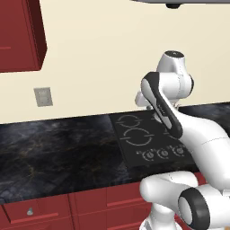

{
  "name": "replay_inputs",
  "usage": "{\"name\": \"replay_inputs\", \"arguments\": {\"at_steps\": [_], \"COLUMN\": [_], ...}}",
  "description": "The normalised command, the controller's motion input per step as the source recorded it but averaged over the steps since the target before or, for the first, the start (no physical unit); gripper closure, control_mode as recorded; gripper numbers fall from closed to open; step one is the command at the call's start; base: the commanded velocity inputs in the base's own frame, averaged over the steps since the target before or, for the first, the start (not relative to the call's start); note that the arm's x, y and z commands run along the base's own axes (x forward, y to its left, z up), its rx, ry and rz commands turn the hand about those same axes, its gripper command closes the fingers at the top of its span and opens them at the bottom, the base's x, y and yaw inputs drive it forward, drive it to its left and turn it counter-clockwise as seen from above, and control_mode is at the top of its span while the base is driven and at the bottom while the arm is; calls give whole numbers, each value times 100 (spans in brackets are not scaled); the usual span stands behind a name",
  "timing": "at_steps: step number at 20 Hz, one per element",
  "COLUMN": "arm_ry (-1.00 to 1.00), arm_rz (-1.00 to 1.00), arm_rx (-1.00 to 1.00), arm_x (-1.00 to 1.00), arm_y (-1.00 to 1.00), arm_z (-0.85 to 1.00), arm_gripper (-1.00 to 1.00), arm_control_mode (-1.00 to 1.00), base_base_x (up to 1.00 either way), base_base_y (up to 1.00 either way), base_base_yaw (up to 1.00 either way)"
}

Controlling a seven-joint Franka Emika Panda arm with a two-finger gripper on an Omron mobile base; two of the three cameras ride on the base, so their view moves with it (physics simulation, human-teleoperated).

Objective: Lower the heat of the kettle.

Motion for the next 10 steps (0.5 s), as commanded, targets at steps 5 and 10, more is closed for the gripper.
{"name": "replay_inputs", "arguments": {"at_steps": [5,10], "arm_ry": [-5,-6], "arm_rz": [18,57], "arm_rx": [4,10], "arm_x": [-14,-22], "arm_y": [-11,-45], "arm_z": [-6,-27], "arm_gripper": [-100,-100], "arm_control_mode": [-100,-100], "base_base_x": [0,0], "base_base_y": [0,0], "base_base_yaw": [0,0]}}
